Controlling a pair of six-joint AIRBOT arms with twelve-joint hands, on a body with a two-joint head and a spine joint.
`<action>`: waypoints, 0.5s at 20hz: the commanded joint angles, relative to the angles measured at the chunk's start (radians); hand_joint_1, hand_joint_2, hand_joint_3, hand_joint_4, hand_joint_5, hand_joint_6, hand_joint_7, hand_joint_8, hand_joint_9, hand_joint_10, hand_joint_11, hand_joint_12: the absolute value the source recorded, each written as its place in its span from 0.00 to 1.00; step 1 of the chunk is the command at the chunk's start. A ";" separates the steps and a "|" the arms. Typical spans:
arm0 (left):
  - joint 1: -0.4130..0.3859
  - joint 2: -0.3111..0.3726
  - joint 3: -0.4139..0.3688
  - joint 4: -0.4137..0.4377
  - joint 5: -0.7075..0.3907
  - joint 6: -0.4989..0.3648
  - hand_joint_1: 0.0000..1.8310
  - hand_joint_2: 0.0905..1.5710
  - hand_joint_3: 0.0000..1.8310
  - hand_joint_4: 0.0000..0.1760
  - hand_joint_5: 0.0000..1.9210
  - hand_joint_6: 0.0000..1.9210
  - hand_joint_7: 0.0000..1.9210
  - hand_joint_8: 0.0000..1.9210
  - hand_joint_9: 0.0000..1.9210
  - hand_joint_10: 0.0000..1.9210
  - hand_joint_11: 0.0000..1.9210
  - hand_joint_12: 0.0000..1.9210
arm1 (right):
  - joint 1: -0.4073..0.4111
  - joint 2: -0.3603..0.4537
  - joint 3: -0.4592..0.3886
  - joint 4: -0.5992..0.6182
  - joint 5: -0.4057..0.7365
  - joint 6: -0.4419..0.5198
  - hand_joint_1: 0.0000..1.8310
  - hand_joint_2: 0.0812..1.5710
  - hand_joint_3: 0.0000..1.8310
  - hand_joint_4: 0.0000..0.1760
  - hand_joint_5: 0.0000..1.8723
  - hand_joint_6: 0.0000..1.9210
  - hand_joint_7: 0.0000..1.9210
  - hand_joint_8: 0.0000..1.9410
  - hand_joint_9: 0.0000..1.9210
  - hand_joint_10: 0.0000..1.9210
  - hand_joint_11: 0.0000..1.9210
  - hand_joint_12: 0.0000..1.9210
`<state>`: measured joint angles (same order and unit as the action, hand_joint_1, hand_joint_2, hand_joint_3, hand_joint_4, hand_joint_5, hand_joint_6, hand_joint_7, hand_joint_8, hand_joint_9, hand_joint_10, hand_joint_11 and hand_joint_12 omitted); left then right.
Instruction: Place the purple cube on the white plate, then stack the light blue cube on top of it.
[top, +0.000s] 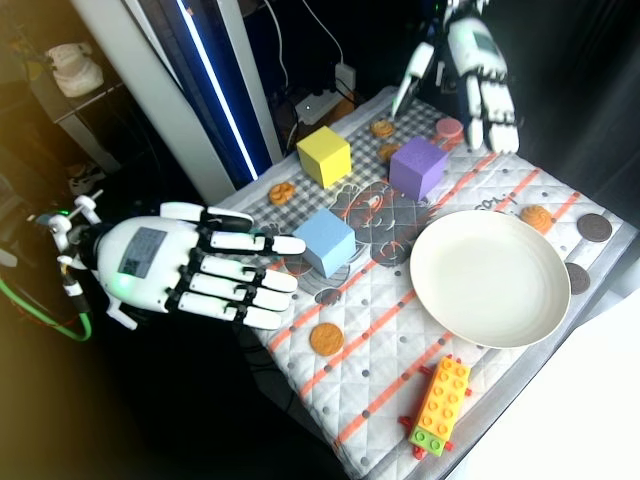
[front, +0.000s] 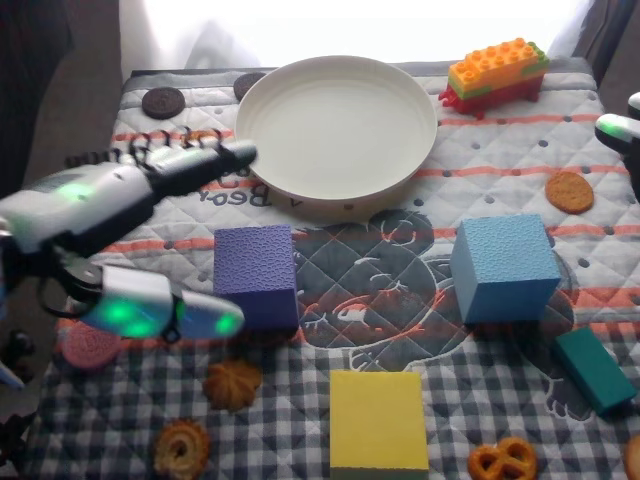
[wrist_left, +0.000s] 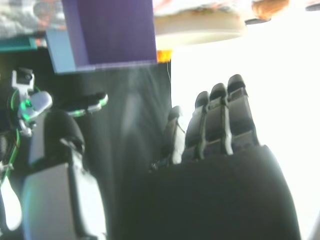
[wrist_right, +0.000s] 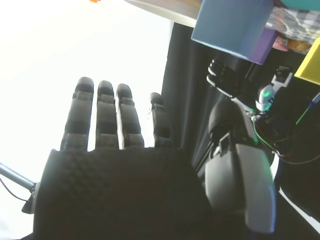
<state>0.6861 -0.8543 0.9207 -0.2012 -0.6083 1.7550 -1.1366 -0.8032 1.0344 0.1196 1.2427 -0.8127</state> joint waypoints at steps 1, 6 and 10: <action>-0.020 -0.009 0.001 0.010 -0.071 0.038 0.44 0.43 0.01 1.00 0.05 0.01 0.00 0.01 0.03 0.01 0.01 0.20 | 0.010 0.004 0.001 0.022 0.119 0.001 0.08 0.77 0.00 1.00 0.00 0.00 0.00 0.00 0.00 0.00 0.00 0.00; -0.062 -0.051 0.025 -0.008 -0.015 0.120 0.47 0.46 0.00 1.00 0.11 0.01 0.11 0.01 0.09 0.01 0.00 0.41 | 0.006 0.004 0.003 0.022 0.118 0.001 0.10 0.78 0.00 1.00 0.00 0.00 0.00 0.00 0.00 0.00 0.01 0.01; -0.071 -0.081 0.053 -0.018 0.001 0.120 0.52 0.53 0.00 1.00 0.15 0.00 0.17 0.00 0.12 0.01 0.00 0.46 | 0.005 -0.002 0.005 0.021 0.118 0.001 0.10 0.80 0.01 1.00 0.00 0.00 0.00 0.00 0.00 0.00 0.00 0.00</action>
<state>0.6270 -0.9352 0.9752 -0.2291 -0.5049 1.8793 -1.1378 -0.8089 1.0344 0.1188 1.2396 -0.8127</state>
